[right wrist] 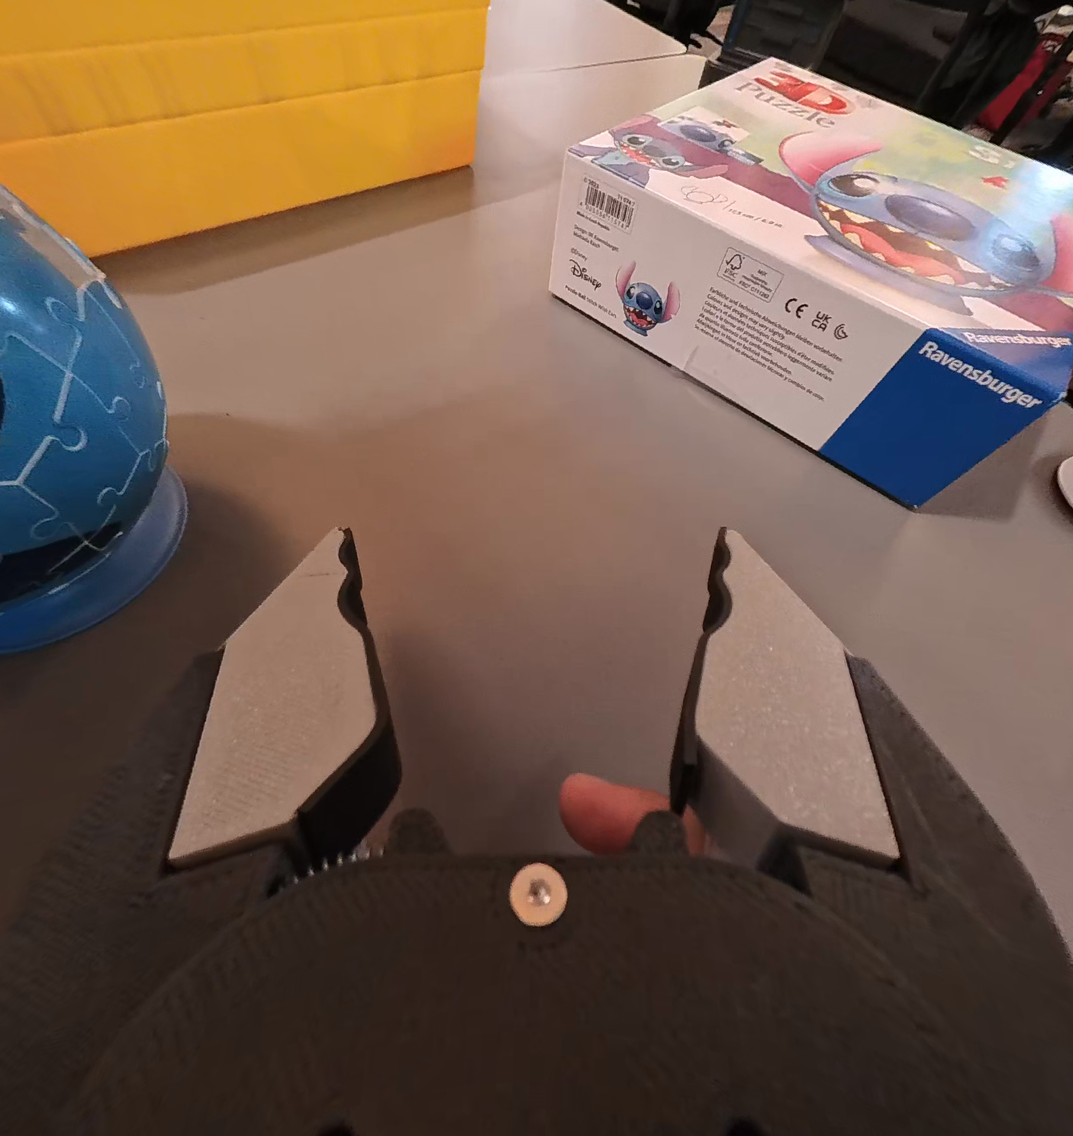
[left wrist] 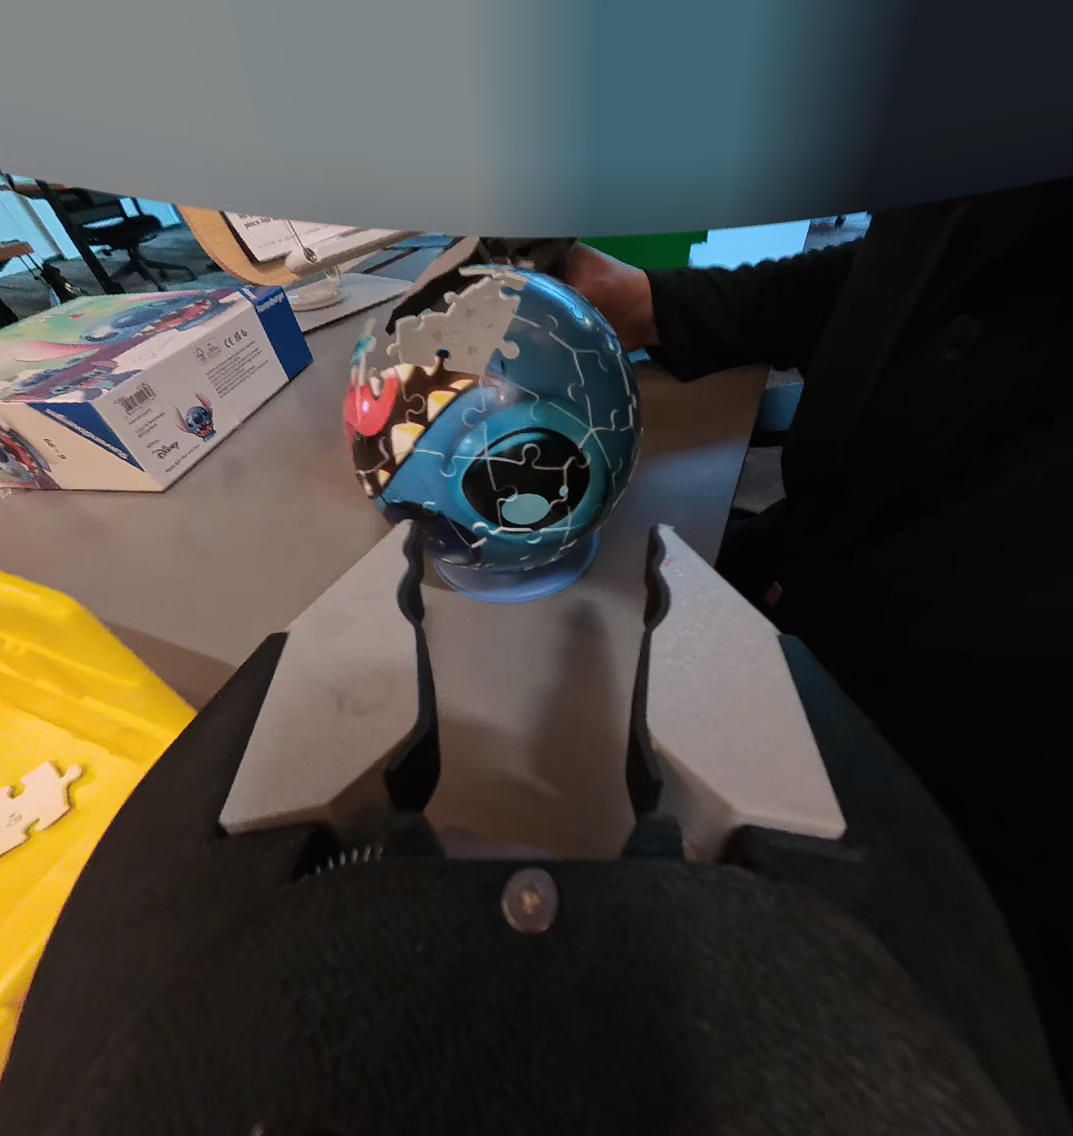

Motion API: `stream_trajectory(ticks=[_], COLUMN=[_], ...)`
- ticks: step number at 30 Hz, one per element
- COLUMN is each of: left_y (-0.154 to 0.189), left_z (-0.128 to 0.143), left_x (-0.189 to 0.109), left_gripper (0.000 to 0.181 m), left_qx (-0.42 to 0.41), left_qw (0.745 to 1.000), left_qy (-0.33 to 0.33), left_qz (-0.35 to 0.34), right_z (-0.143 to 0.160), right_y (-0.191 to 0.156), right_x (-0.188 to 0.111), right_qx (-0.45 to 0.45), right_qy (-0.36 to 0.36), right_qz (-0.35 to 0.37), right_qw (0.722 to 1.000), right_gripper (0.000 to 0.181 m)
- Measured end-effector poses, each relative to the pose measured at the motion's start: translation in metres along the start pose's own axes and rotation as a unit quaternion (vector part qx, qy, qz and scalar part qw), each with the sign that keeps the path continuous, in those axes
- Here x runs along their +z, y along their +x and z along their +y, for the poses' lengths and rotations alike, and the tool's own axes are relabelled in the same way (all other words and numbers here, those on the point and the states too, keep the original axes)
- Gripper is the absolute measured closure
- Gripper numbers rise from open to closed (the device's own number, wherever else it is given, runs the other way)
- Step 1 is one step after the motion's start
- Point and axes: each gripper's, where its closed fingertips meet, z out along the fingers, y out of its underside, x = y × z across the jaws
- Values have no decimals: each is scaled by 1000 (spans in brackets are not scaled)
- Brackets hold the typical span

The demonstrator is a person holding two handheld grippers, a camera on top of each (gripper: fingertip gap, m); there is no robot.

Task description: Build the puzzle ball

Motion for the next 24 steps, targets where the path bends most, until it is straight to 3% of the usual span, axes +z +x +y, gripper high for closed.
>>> stream_trajectory(ticks=[3, 7, 9, 10, 12, 15, 18, 21, 24], left_y=[-22, -92, -129, -145, -178, -209, -218, -217, -218], left_z=[-11, -31, -33, -22, 8, 42, 67, 95, 112], left_x=[-18, -76, -106, -118, -142, -156, -155, -161, -164], left_gripper=[115, 116, 124, 129, 118, 124, 125, 129, 129], left_qx=[-32, -2, 22, 19, 7, -2, -11, -70, -115], left_qw=[998, 976, 958, 948, 913, 868, 828, 774, 743], left_qy=[15, -100, -173, -229, -351, -459, -533, -601, -627], left_qz=[-48, -196, -229, -220, -210, -188, -172, -187, -205], right_z=[0, -1, -1, -2, -3, -4, -3, -3, -2], right_y=[1, -2, -5, -7, -12, -15, -18, -22, -24], right_x=[0, 0, 1, 1, 2, 0, -3, -5, -5], right_qx=[-5, -6, -9, -13, -26, -44, -57, -67, -74], right_qy=[-1, 3, 3, 5, 6, 12, 15, 17, 15], right_qz=[9, -3, -20, -26, -37, -36, -32, -33, -32], right_qw=[1000, 1000, 1000, 1000, 999, 998, 998, 997, 997], right_gripper=[71, 72, 71, 70, 71, 71, 72, 73, 74])
